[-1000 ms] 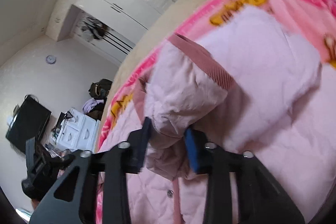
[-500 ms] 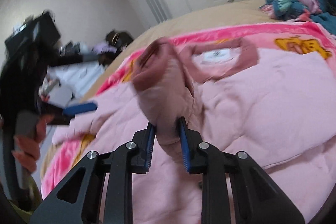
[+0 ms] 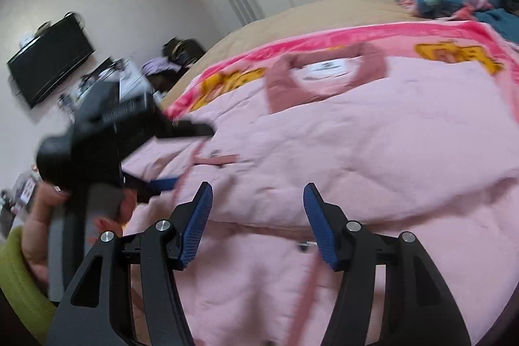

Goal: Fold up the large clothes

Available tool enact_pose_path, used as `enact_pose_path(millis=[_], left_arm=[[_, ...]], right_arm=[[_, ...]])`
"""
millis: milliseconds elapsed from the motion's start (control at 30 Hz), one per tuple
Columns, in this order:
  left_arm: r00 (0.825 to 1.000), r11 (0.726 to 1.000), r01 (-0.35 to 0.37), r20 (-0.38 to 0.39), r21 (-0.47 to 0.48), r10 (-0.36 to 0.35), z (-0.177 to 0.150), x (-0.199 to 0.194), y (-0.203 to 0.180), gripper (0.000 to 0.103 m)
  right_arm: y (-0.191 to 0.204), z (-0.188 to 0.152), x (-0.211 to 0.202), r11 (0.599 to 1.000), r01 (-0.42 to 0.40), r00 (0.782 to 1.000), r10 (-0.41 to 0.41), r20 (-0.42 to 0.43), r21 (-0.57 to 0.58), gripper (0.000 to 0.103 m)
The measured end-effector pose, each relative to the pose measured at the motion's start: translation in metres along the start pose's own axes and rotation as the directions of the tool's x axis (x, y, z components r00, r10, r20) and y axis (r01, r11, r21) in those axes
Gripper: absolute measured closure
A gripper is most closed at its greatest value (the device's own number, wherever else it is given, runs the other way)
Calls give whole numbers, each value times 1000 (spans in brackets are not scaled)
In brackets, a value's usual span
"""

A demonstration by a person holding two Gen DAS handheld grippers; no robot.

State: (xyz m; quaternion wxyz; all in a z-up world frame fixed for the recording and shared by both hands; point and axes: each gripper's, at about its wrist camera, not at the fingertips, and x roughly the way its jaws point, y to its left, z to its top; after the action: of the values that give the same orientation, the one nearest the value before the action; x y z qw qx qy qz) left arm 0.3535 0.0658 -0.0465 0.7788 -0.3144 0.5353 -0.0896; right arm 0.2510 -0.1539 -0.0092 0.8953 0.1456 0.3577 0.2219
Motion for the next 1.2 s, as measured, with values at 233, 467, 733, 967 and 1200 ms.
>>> enact_pose_path(millis=[233, 467, 733, 967, 1200], left_arm=[[991, 987, -128, 51, 98, 123, -18, 14, 1, 31], [984, 968, -155, 115, 197, 134, -20, -2, -11, 95], [953, 935, -171, 292, 311, 77, 16, -64, -57, 98], [945, 900, -292, 243, 325, 218, 25, -29, -29, 97], [934, 885, -342, 218, 315, 284, 10, -3, 3, 93]], right_arm=[[-47, -12, -47, 986, 132, 988, -139, 67, 102, 46], [-95, -30, -76, 951, 180, 977, -203, 70, 250, 46], [-104, -13, -96, 938, 211, 962, -250, 114, 276, 46], [-101, 29, -63, 941, 298, 948, -312, 70, 159, 45], [-105, 55, -1, 930, 365, 931, -365, -28, 35, 45]])
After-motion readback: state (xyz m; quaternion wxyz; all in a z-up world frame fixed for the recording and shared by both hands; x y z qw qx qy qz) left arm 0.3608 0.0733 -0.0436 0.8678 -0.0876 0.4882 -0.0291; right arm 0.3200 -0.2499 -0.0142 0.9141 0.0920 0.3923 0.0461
